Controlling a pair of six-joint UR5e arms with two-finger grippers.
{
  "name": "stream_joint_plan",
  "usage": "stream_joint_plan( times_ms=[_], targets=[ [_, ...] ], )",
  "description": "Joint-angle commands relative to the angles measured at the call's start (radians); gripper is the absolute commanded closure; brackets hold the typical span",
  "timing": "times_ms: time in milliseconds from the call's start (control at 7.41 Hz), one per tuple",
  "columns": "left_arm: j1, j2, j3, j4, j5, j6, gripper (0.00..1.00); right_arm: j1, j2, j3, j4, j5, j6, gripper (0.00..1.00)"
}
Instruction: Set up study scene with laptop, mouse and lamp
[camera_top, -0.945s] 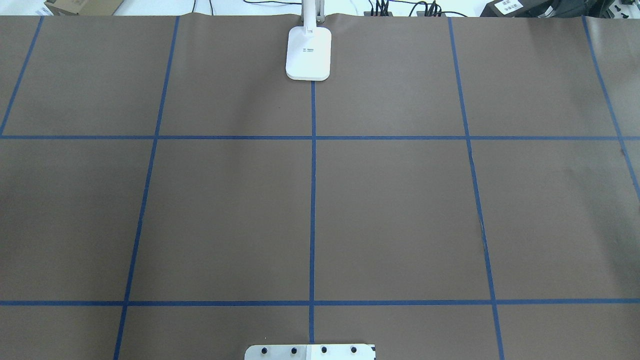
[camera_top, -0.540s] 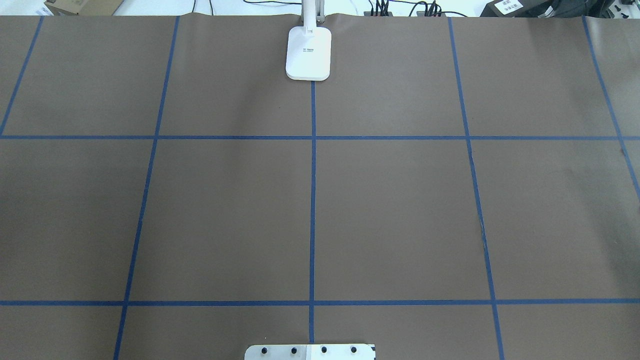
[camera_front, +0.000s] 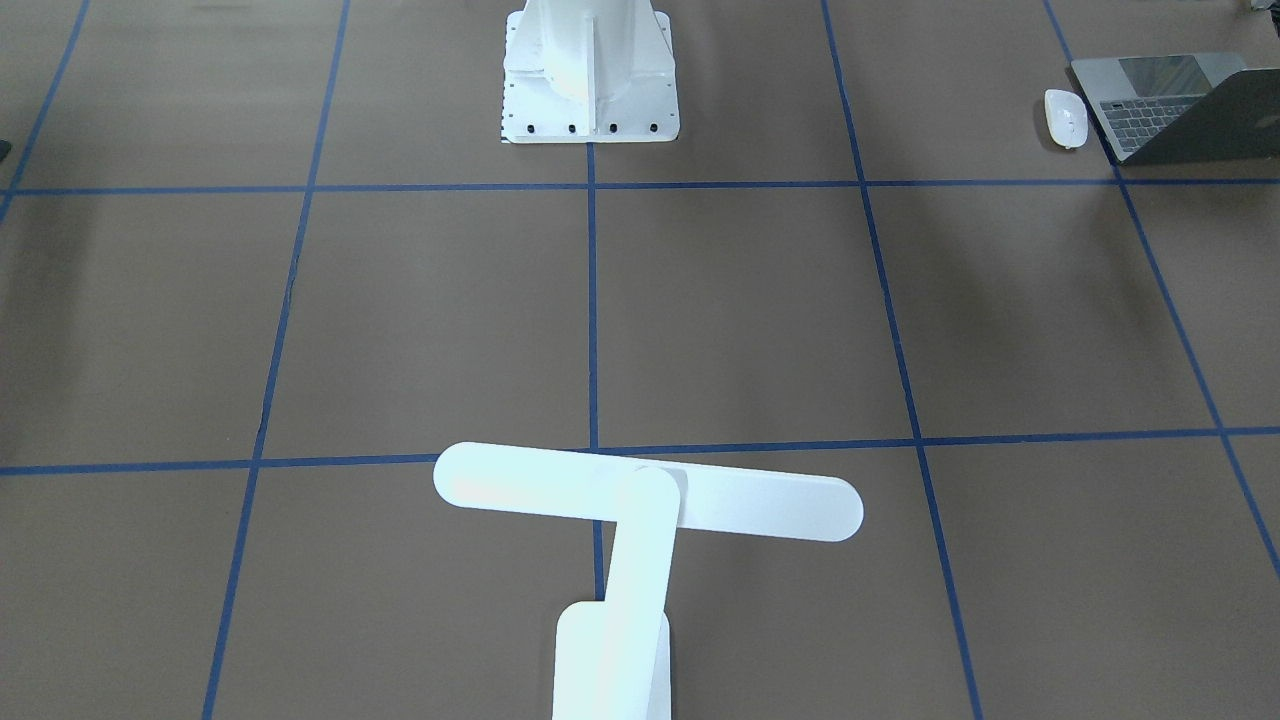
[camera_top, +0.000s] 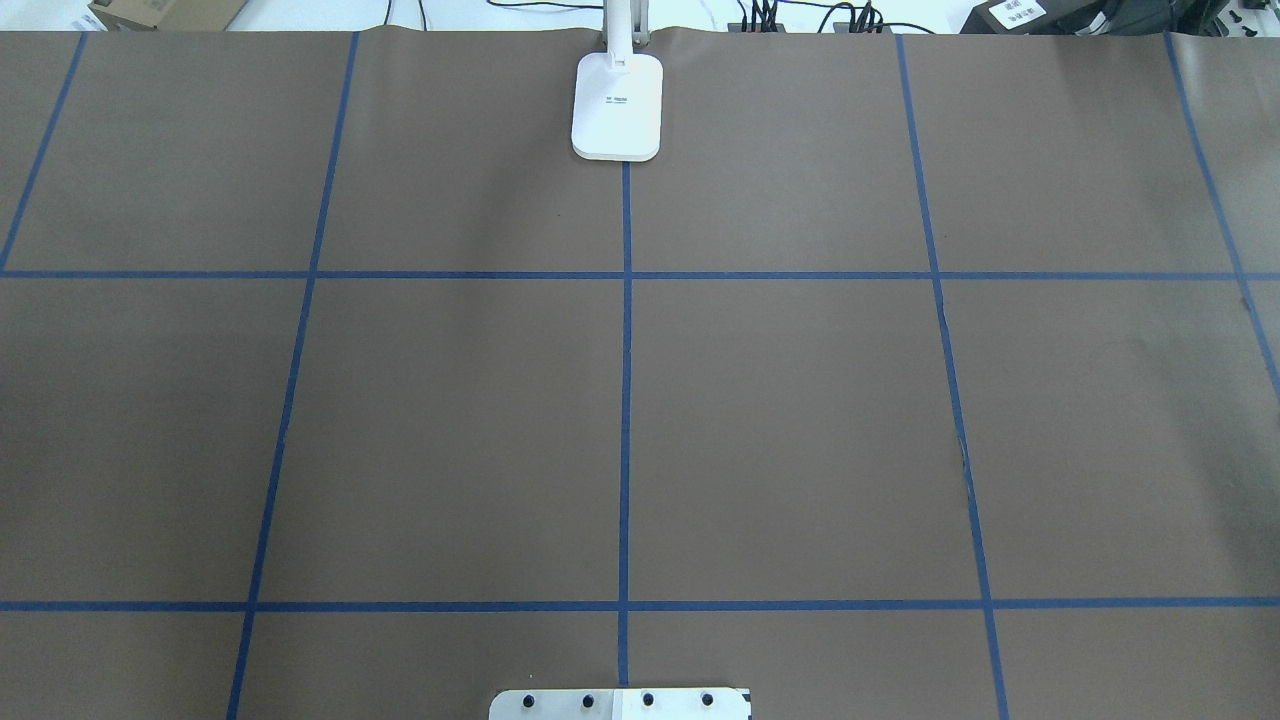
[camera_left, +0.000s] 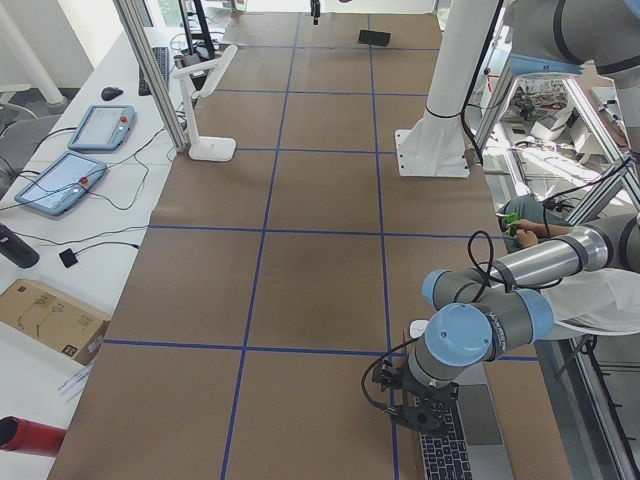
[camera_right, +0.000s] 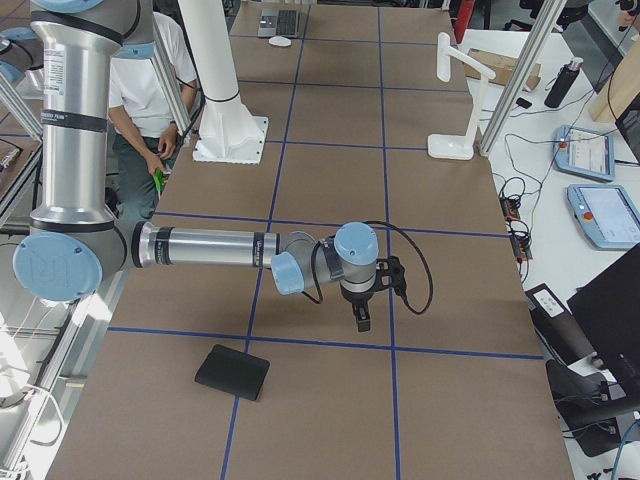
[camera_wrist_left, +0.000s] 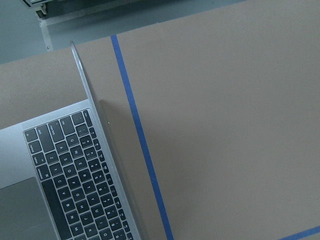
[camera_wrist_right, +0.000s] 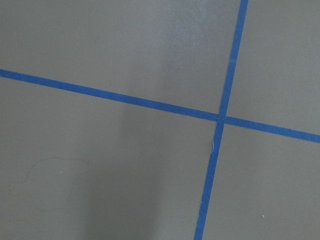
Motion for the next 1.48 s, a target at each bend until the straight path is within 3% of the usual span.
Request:
stream_joint_plan(
  times_ms=[0,675,945,1350],
  targets=[
    [0.001,0.003,0.001,-0.004,-0.03,-0.048,0.0,0.0,0.0,-0.002,0.0,0.0,0.0,0.01],
    [0.004,0.028,0.039,-0.013,-0.055,-0.081,0.0,-0.003,0.0,0.0,0.0,0.0,0.002,0.01],
    [0.004,0.025,0.098,-0.093,-0.058,-0.105,0.0,-0.003,0.0,0.0,0.0,0.0,0.0,0.01],
    [0.004,0.026,0.092,-0.127,-0.063,-0.148,0.03,-0.003,0.0,0.001,0.0,0.001,0.0,0.01]
  ],
)
